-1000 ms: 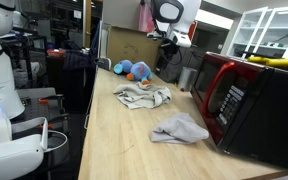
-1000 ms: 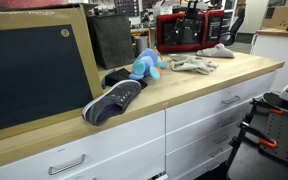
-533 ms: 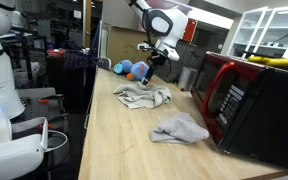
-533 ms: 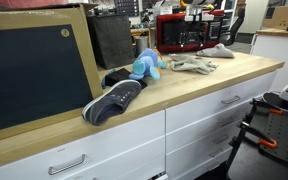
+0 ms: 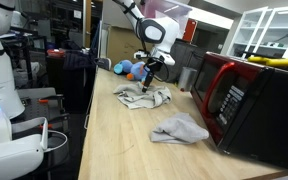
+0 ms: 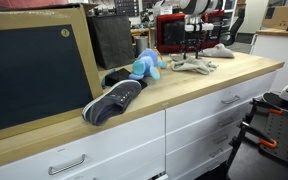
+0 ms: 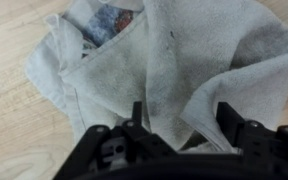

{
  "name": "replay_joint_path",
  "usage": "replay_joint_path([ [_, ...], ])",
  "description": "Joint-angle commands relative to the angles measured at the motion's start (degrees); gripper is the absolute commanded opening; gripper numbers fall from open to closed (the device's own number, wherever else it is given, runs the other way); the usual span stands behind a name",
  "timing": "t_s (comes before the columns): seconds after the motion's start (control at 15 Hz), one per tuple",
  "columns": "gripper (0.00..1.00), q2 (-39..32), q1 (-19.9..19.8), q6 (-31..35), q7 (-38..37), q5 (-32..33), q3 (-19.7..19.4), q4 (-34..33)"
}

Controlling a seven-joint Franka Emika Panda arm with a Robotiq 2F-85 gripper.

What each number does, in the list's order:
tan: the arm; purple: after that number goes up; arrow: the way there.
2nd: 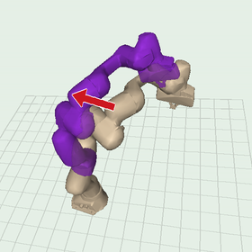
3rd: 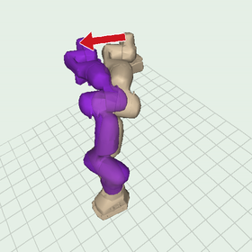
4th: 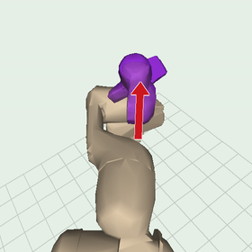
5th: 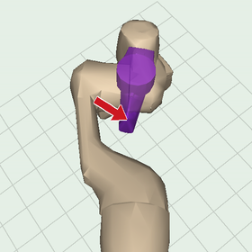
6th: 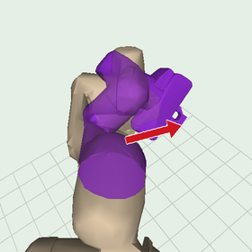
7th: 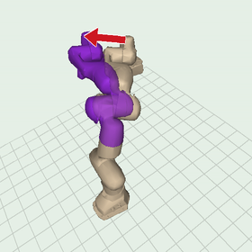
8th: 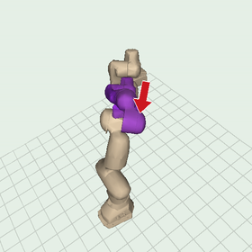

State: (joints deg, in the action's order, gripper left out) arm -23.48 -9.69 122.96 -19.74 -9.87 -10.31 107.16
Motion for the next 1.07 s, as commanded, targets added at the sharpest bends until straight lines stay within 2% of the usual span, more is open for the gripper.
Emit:
replay_joint_path([
  [0.0,0.46,1.7,0.0,5.1,2.2,0.0,0.0,3.3],
  [0.4,0.02,2.4,-0.9,6.1,5.0,-0.4,0.1,4.8],
  [0.73,0.01,4.3,-1.9,3.4,8.1,-0.3,0.1,4.7],
  [1.0,0.01,6.7,-3.0,-0.7,12.7,4.7,-2.0,7.4],
])
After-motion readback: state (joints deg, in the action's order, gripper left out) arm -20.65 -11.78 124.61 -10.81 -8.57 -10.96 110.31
